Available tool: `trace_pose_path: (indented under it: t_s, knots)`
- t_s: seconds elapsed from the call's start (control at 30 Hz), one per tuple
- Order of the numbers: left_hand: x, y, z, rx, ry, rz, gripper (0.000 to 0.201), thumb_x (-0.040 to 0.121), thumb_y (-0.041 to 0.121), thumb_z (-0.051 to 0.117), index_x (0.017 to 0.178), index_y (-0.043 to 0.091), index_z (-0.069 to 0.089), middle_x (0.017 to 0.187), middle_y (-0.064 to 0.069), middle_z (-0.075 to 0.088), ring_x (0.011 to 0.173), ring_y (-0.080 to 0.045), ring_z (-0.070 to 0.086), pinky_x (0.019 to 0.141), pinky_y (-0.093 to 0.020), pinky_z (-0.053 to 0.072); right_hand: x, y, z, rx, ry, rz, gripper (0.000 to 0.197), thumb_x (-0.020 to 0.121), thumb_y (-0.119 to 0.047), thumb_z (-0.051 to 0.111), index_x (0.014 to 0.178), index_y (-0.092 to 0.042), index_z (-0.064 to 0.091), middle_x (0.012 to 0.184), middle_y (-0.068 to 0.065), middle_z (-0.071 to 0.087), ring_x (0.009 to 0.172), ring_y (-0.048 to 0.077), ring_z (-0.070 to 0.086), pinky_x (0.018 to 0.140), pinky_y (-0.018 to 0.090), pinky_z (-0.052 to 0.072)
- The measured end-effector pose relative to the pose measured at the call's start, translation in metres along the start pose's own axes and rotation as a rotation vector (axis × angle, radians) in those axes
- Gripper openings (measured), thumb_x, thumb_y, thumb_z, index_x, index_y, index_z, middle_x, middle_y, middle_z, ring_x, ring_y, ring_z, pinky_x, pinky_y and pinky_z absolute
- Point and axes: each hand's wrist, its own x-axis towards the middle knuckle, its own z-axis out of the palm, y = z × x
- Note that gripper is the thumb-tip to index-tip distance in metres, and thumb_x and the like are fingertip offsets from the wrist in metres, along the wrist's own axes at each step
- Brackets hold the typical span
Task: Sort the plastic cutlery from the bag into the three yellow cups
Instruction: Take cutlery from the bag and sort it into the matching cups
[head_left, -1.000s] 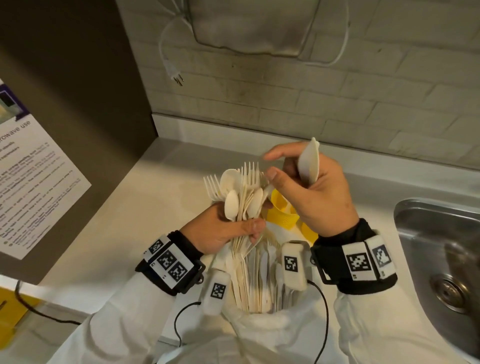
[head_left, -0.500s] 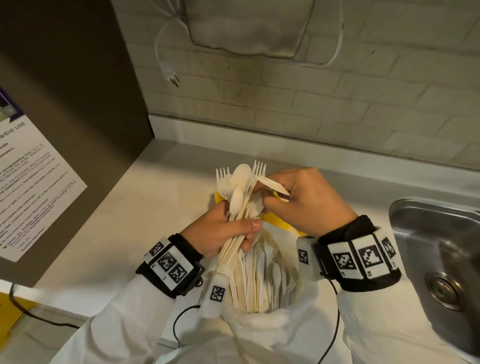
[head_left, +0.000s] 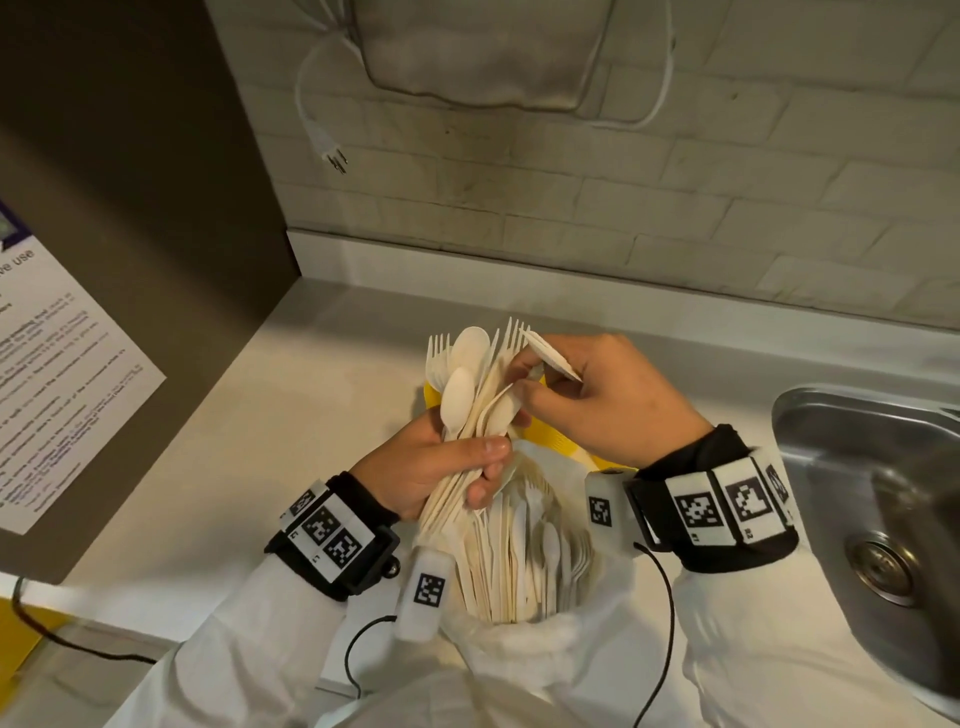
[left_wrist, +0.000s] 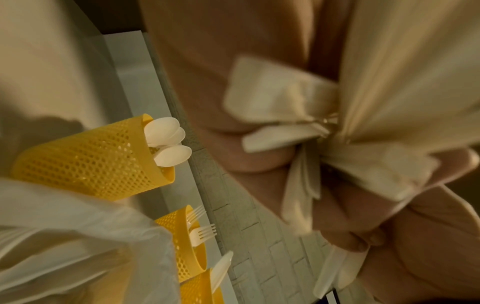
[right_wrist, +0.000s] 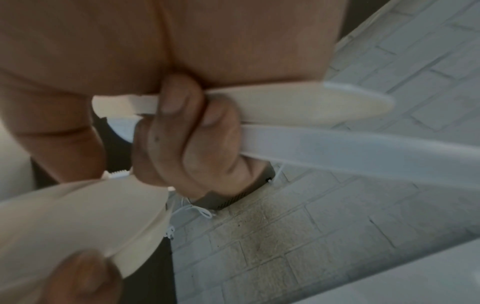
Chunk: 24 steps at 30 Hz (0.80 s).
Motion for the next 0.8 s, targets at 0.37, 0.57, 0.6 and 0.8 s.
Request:
trace_pose_path:
  t_s: [0.37, 0.57, 0.6, 0.8]
  knots:
    - [0.004, 0.003, 0.002, 0.092, 0.029, -0.006, 0.033, 0.098, 0.002, 0.052, 0.091, 0.025, 0.075, 0.070, -0.004, 0.054, 0.049, -0.012, 0.051, 0.049, -0.025, 0.044, 0.005, 0.001, 0.010, 0.270, 0.132, 0.017, 0.012, 0.089, -0.024, 0.080, 0.095, -0.014, 0.076, 0.072, 0.005, 0.076, 0.060, 0.021, 0.073, 0.070, 0.045, 0.062]
    - [0.004, 0.006, 0.003, 0.186, 0.051, 0.047, 0.033, 0.099, -0.002, 0.055, 0.091, 0.024, 0.074, 0.069, -0.008, 0.053, 0.050, -0.016, 0.052, 0.049, -0.028, 0.045, 0.005, 0.001, 0.013, 0.423, 0.138, -0.032, 0.016, 0.091, -0.017, 0.078, 0.091, -0.003, 0.069, 0.074, 0.020, 0.072, 0.060, 0.040, 0.067, 0.063, 0.055, 0.058]
    - [0.004, 0.006, 0.002, 0.190, 0.056, 0.047, 0.030, 0.099, -0.001, 0.056, 0.093, 0.023, 0.073, 0.069, -0.007, 0.053, 0.050, -0.016, 0.052, 0.049, -0.028, 0.045, 0.006, 0.000, 0.014, 0.486, 0.155, -0.053, 0.016, 0.093, -0.012, 0.075, 0.091, 0.001, 0.066, 0.073, 0.023, 0.069, 0.059, 0.044, 0.064, 0.059, 0.054, 0.057]
    - [0.003, 0.003, -0.008, 0.239, 0.064, 0.025, 0.028, 0.095, 0.016, 0.069, 0.102, -0.009, 0.058, 0.074, -0.012, 0.053, 0.052, -0.018, 0.051, 0.052, -0.028, 0.046, 0.006, 0.001, 0.014, 0.570, 0.333, -0.075, 0.009, 0.099, -0.007, 0.063, 0.091, -0.008, 0.059, 0.063, -0.008, 0.056, 0.050, 0.002, 0.050, 0.050, 0.015, 0.042]
